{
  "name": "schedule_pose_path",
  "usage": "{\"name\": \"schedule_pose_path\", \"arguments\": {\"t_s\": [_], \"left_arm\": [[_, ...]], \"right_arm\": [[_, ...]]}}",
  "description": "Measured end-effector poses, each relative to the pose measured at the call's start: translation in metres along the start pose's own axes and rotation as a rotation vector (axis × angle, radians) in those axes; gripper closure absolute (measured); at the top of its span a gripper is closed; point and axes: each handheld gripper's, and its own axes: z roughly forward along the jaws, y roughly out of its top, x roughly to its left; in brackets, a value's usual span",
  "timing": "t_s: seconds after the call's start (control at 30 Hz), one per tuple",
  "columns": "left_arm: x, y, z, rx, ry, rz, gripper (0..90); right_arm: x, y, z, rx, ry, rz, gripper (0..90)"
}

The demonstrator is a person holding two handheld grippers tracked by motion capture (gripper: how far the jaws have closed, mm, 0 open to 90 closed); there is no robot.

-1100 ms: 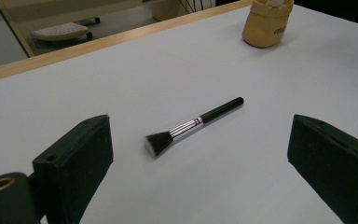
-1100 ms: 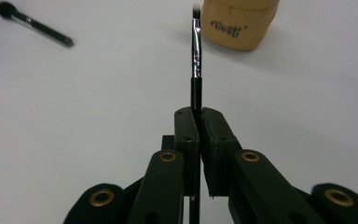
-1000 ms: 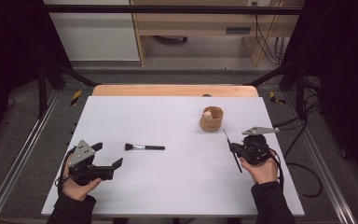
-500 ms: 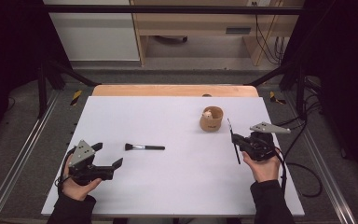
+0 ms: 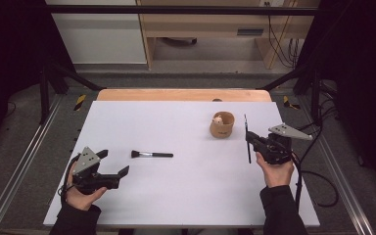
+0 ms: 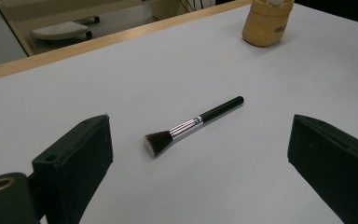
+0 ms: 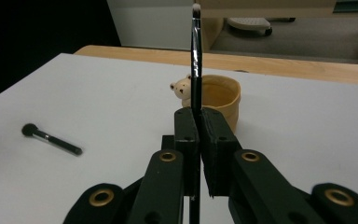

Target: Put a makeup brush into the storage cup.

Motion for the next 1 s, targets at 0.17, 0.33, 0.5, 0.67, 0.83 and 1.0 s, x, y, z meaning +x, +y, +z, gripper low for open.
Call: {"name": "schedule_pose_path", "arguments": {"t_s": [0.17,0.33,0.5,0.67,0.83,1.0], "left_arm": [[0.0,0.0,0.0,-0.001,-0.001,-0.001,5.8],[0.001,0.0,-0.001,-0.004,0.002,-0.008,5.8],[0.001,-0.001,0.0,-0.001,0.002,-0.008,5.8],[0.001,-0.001,0.0,-0.004,0.002,-0.008,5.8],[0.003,-0.001,-0.001,-0.009,0.001,-0.01,5.8],[0.004,-0.002,-0.001,-0.012,0.0,-0.014,5.8]], "right_arm": [[0.0,0.002,0.003,-0.026,-0.004,0.005,85.7],[0.0,0.008,0.009,-0.041,-0.01,0.013,85.7],[0.0,0.015,0.012,-0.065,-0.016,0.017,85.7],[-0.001,0.021,0.014,-0.082,-0.027,0.016,85.6],[-0.001,0.026,0.019,-0.097,-0.035,0.026,85.6],[-0.001,0.031,0.023,-0.12,-0.048,0.029,85.6]]}}
